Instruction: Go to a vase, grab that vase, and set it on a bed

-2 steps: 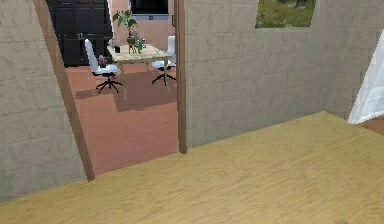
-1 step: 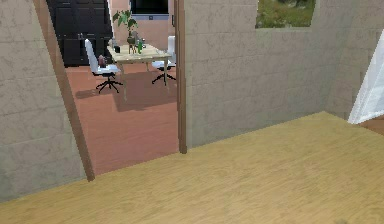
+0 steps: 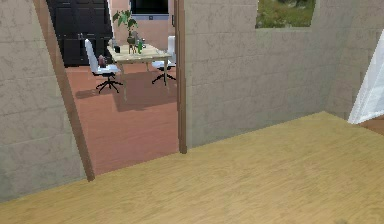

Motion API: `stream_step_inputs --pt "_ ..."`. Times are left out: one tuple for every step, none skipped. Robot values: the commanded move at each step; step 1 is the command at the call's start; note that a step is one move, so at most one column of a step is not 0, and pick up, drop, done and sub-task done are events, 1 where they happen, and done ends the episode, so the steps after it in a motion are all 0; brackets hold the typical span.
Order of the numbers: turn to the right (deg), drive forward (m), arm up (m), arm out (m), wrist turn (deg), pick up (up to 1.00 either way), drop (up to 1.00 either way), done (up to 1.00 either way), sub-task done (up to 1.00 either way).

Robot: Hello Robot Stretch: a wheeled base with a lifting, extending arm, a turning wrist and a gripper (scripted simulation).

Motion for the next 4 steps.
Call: stream_step_inputs --pt "0.0 0.00 0.00 0.00 24.0 0.00 0.00 0.00 0.00" --pt "0.0 0.00 -0.06 0.00 0.0 0.00 0.00 0.00 0.00" --pt "0.0 0.00 0.00 0.00 0.0 1.00 0.00 0.00 0.00" --pt "0.0 0.00 0.06 0.00 0.0 0.00 0.00 0.00 0.00"
